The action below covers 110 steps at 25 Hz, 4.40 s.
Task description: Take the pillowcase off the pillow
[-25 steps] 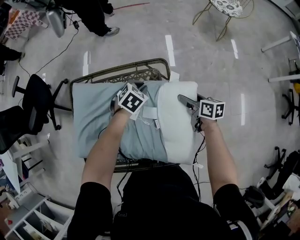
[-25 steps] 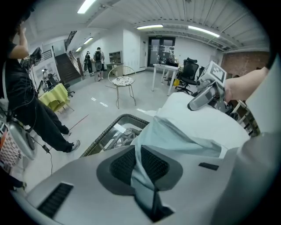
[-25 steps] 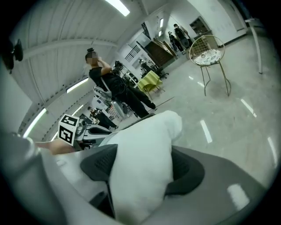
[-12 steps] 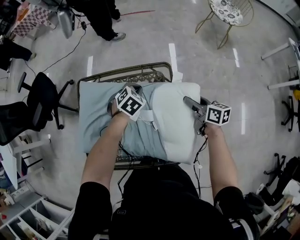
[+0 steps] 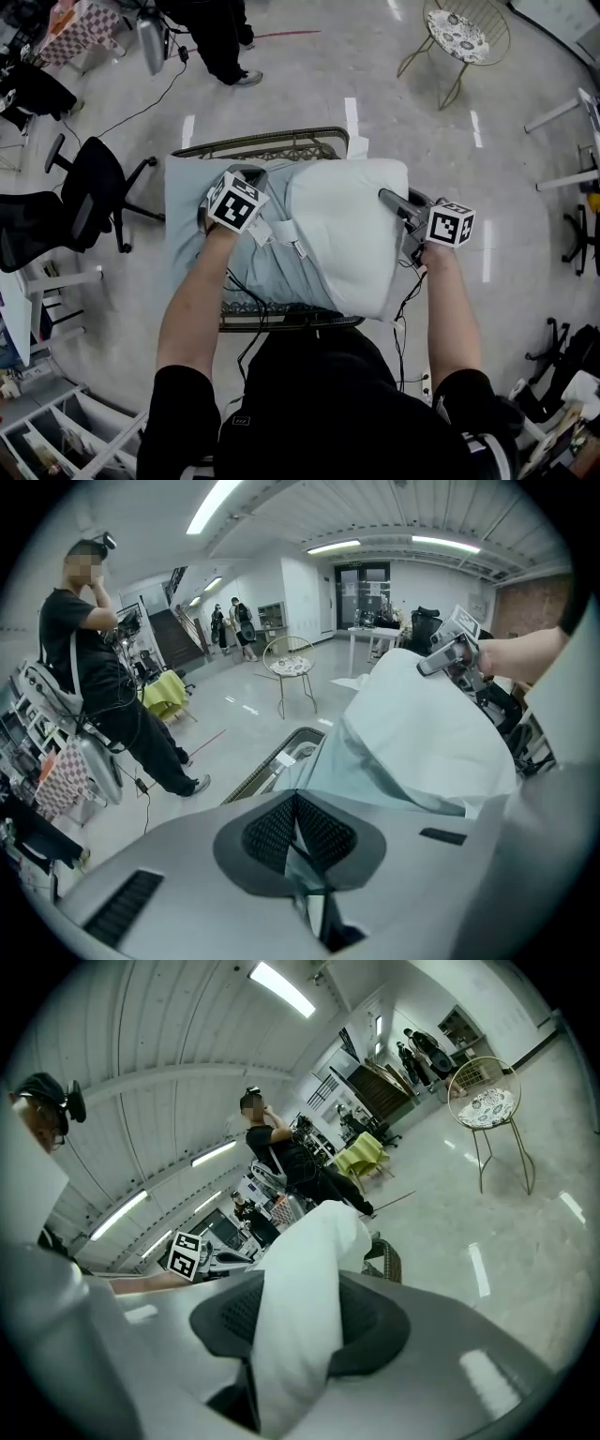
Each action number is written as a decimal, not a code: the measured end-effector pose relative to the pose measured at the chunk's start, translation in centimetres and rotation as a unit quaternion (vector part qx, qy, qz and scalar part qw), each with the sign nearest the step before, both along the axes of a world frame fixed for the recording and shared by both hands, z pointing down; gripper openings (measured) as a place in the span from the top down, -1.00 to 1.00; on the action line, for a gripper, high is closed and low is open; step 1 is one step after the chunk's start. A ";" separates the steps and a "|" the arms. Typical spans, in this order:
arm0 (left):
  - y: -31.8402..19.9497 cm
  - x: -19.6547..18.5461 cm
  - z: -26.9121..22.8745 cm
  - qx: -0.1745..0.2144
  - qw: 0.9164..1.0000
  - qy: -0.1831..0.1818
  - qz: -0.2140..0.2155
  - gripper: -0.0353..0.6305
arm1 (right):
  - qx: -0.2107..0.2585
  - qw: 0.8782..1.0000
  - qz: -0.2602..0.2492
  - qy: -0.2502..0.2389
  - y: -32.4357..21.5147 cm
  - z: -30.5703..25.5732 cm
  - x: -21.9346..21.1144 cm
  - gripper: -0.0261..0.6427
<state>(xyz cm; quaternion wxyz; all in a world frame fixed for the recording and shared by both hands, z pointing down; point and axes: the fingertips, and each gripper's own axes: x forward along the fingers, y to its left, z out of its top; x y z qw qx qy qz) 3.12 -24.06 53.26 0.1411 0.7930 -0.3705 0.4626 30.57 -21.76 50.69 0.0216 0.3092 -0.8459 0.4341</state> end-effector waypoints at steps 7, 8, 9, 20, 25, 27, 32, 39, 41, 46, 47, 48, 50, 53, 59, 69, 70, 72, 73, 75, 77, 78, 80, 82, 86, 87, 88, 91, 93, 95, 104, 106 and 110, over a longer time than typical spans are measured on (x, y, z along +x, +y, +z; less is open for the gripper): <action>0.6 -1.3 -1.4 0.017 0.998 0.038 -0.037 0.87 | 0.020 0.999 -0.007 0.030 -1.0 0.1 -1.7 0.35; 0.6 -1.1 -1.2 0.016 0.998 0.046 -0.040 0.87 | 0.019 0.999 -0.003 0.038 -1.2 0.6 -1.9 0.34; 0.6 -0.8 -0.8 0.015 0.998 0.051 -0.041 0.87 | 0.016 0.999 0.003 0.047 -1.3 1.2 -2.0 0.31; -0.9 -2.2 3.3 0.013 0.994 0.055 -0.097 0.53 | -0.066 0.990 0.076 0.103 -1.1 8.1 2.0 0.00; -2.7 -4.0 5.7 -0.010 0.993 0.042 -0.112 0.52 | -0.079 0.989 0.079 0.100 -1.1 8.7 2.6 -0.04; -2.9 -4.4 7.5 -0.035 0.993 0.030 -0.111 0.45 | -0.087 0.989 0.074 0.098 -1.4 9.4 2.0 -0.12; -3.4 -5.1 9.3 -0.059 0.991 0.022 -0.118 0.43 | -0.109 0.979 0.068 0.156 -2.4 11.9 -0.8 -0.48; -3.0 -6.8 9.4 -0.043 0.996 -0.042 -0.069 0.87 | -0.098 0.970 0.054 0.214 -2.6 12.2 -2.7 -0.01; -2.9 -7.6 8.9 -0.041 0.996 -0.048 -0.069 0.88 | -0.092 0.974 0.053 0.201 -2.5 11.4 -2.6 0.14; -2.5 -10.8 7.0 -0.044 0.995 -0.018 -0.093 0.88 | -0.098 0.983 0.051 0.147 -2.8 10.0 -2.1 0.30; -2.4 -11.1 6.7 -0.040 0.995 -0.025 -0.086 0.88 | -0.098 0.984 0.052 0.142 -2.9 9.7 -2.0 0.32; -2.4 -11.3 6.5 -0.037 0.995 -0.032 -0.082 0.88 | -0.098 0.984 0.054 0.138 -3.0 9.5 -1.9 0.33; -2.3 -12.0 6.2 -0.034 0.995 -0.035 -0.084 0.88 | -0.099 0.984 0.059 0.133 -3.2 9.0 -1.3 0.37; -2.2 -13.3 5.8 -0.031 0.995 -0.036 -0.089 0.87 | -0.098 0.985 0.063 0.130 -3.3 8.5 -0.4 0.47; -1.6 -17.3 5.5 -0.037 0.993 -0.047 -0.100 0.88 | -0.084 0.984 0.040 0.153 -3.6 8.4 -1.4 0.52; -1.3 -16.2 5.2 -0.012 0.991 0.027 -0.128 0.87 | -0.077 0.979 0.090 0.169 -4.6 7.9 -1.8 0.27; -1.3 -15.3 4.8 -0.004 0.992 0.034 -0.123 0.86 | -0.071 0.978 0.095 0.171 -4.4 7.2 -1.8 0.26; -1.2 -13.8 3.6 0.016 0.991 0.053 -0.118 0.84 | -0.053 0.978 0.101 0.176 -4.0 5.6 -2.1 0.16; -1.0 -13.2 3.0 0.027 0.991 0.062 -0.116 0.84 | -0.043 0.978 0.100 0.178 -3.7 4.8 -2.3 0.13; -0.5 -12.1 1.7 0.048 0.990 0.076 -0.112 0.82 | -0.025 0.978 0.097 0.181 -2.9 3.3 -2.9 0.05; 0.2 -11.4 0.3 0.066 0.988 0.087 -0.113 0.77 | -0.009 0.980 0.092 0.174 -2.0 1.8 -3.8 0.01; 0.7 -11.1 -0.4 0.074 0.986 0.093 -0.115 0.74 | -0.003 0.982 0.089 0.169 -1.5 1.1 -4.2 0.00; 2.1 -10.3 -1.7 0.086 0.983 0.109 -0.118 0.74 | 0.006 0.984 0.083 0.159 -0.1 0.0 -4.8 -0.03; 3.6 -9.6 -3.0 0.100 0.980 0.123 -0.121 0.73 | 0.013 0.985 0.078 0.152 1.2 -0.7 -5.3 -0.03; 7.5 -8.2 -3.9 0.114 0.975 0.136 -0.131 0.73 | 0.011 0.989 0.061 0.134 4.8 -0.5 -5.8 -0.07; 8.7 -7.8 -3.8 0.113 0.975 0.136 -0.135 0.73 | 0.007 0.990 0.055 0.131 6.0 -0.2 -5.8 -0.09; 9.9 -7.4 -3.5 0.110 0.974 0.136 -0.140 0.72 | 0.004 0.990 0.049 0.129 7.2 0.2 -5.8 -0.09; 13.4 -6.3 -2.9 0.107 0.971 0.140 -0.163 0.62 | -0.003 0.991 0.037 0.132 10.7 1.2 -5.3 -0.12; 15.9 -5.8 -2.2 0.106 0.968 0.138 -0.178 0.56 | -0.007 0.990 0.036 0.139 12.9 2.2 -4.8 -0.17; 18.5 -5.5 -1.2 0.100 0.966 0.135 -0.195 0.50 | -0.015 0.988 0.044 0.150 15.0 3.4 -4.0 -0.20; 26.3 -6.0 5.4 0.048 0.953 0.134 -0.266 0.22 | -0.100 0.971 0.079 0.203 21.3 11.3 0.3 -0.49; 26.9 -6.2 5.9 0.070 0.954 0.129 -0.261 0.21 | -0.124 0.971 0.083 0.185 22.1 12.9 -0.4 -0.53; 27.8 -5.5 5.3 0.079 0.953 0.141 -0.256 0.20 | -0.133 0.975 0.105 0.141 22.1 13.6 -2.2 -0.51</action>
